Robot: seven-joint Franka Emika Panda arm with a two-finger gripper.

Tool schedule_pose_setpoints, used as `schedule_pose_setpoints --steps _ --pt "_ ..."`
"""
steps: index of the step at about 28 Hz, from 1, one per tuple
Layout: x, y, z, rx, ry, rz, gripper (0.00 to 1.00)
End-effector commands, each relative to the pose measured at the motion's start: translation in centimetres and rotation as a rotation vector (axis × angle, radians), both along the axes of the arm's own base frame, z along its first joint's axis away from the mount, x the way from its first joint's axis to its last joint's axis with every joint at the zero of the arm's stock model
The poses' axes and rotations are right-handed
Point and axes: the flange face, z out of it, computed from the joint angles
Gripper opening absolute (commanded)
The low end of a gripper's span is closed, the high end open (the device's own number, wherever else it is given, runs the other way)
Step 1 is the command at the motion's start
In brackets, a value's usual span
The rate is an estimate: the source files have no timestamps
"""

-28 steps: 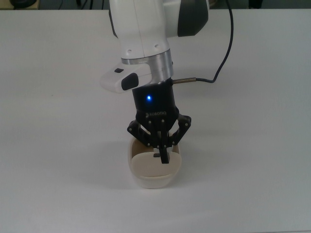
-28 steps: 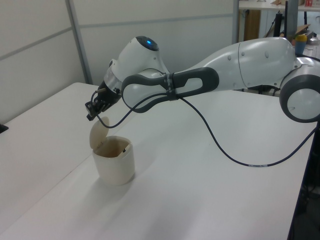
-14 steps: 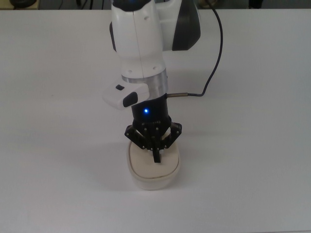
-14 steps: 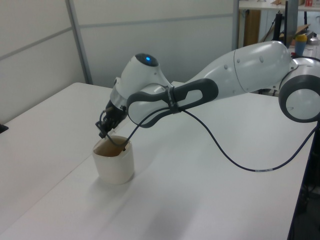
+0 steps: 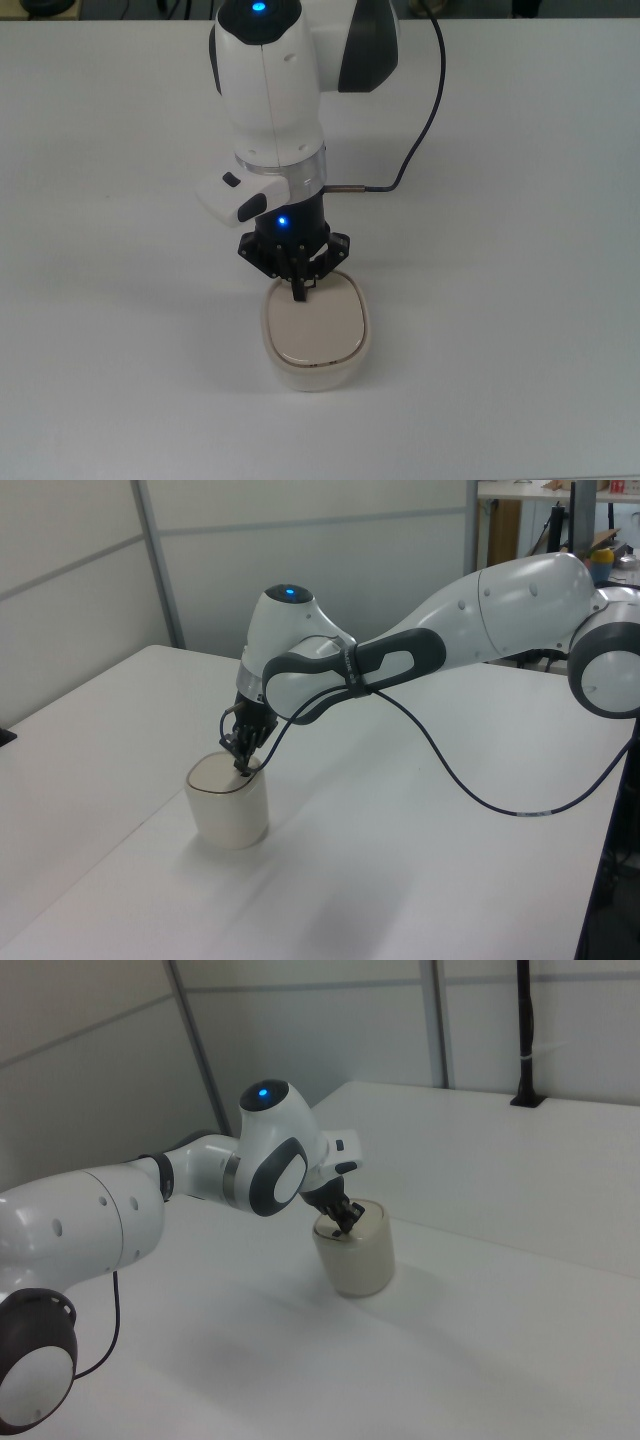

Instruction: Close the trash can

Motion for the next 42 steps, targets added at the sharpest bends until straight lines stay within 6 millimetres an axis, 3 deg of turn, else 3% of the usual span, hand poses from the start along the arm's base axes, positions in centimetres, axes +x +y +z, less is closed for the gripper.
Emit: schedule_pose_setpoints --steps 1,6,11,12,13,14,16,18,22,27,36,42 --pt "-1.7 0.1 -2.7 -0.079 0.101 0.017 0.0" --pt "-2.1 0.2 -4.0 -0.095 0.127 0.022 0.0" --pt "-2.1 0.1 -2.7 -0.082 0.121 0.012 0.0" --pt "-2.2 -0.3 -2.0 -0.079 0.123 0.003 0.05" --pt "-2.3 -0.6 0.1 -0.064 0.128 -0.009 0.32" --pt "-2.4 -0.8 1.1 -0.05 0.136 -0.018 0.45" --pt "-2.7 -0.9 3.0 -0.014 0.153 -0.032 0.59" --pt "-3.4 -1.6 6.1 0.032 0.149 -0.046 0.81" --pt "-4.2 -1.9 8.6 0.044 0.132 -0.052 1.0" --pt "-5.4 -2.1 10.4 0.034 0.153 -0.039 1.0" --pt "-9.5 -5.4 14.5 -0.004 0.262 0.001 1.0" --pt "-10.1 -5.6 13.8 -0.064 0.326 0.008 1.0"
